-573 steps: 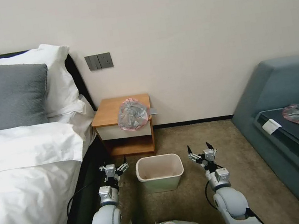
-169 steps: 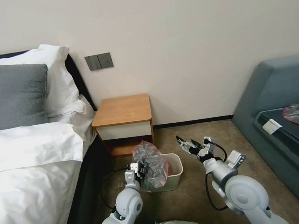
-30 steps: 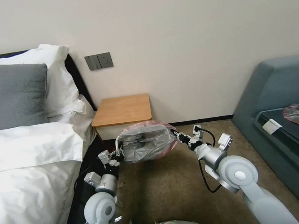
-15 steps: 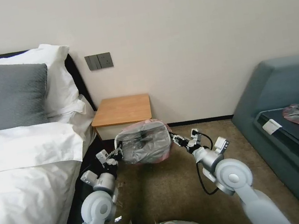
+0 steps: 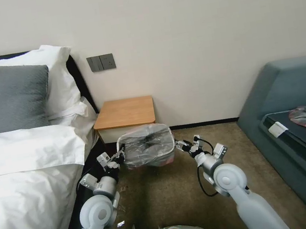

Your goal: Pick up the garbage bag from the table and place it over the trash can.

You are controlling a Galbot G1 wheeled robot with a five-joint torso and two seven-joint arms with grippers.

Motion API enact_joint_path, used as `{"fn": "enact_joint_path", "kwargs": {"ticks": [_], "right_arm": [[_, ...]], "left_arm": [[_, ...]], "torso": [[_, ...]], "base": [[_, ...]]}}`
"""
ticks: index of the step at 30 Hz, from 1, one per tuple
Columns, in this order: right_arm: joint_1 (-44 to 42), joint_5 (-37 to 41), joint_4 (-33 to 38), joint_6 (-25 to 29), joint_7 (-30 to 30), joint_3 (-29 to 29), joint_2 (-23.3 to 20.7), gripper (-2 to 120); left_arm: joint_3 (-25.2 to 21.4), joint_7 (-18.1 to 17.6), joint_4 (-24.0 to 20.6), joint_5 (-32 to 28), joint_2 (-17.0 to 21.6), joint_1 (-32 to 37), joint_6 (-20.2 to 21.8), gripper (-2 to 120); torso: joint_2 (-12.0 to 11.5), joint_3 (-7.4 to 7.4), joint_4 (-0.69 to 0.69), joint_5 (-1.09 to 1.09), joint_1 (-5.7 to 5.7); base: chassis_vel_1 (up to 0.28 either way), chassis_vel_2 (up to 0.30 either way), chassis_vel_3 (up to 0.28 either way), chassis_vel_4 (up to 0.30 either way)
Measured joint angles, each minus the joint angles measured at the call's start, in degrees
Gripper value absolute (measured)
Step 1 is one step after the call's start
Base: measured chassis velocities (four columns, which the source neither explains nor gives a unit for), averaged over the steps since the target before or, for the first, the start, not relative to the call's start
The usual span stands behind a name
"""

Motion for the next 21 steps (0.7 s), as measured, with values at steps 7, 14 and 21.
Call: {"fn": "enact_joint_path", "kwargs": {"ticks": [7, 14, 21], "right_arm": [[0.58, -2.55, -2.37, 1.29, -1.53, -0.17, 0.22, 100], [0.15, -5.18, -3.33, 3.65, -3.60, -0.14, -0.03, 100], [-1.52, -4.94, -0.92, 3.99, -3.60, 0.27, -0.82, 100]], "left_arm": [[-0.28, 0.00, -0.25, -0.79, 0.07, 0.03, 0.37, 5], [-0.55, 0.12, -0.28, -1.24, 0.23, -0.07, 0.92, 5], [-0.60, 0.16, 1.31, 0.42, 0.26, -0.40, 1.02, 5]], "torso": [[0.00, 0.00, 0.00, 0.00, 0.00], [0.00, 0.00, 0.00, 0.00, 0.00], [0.00, 0.00, 0.00, 0.00, 0.00]], "base": [[0.000, 0.000, 0.000, 0.000], [0.000, 0.000, 0.000, 0.000], [0.000, 0.000, 0.000, 0.000]]}}
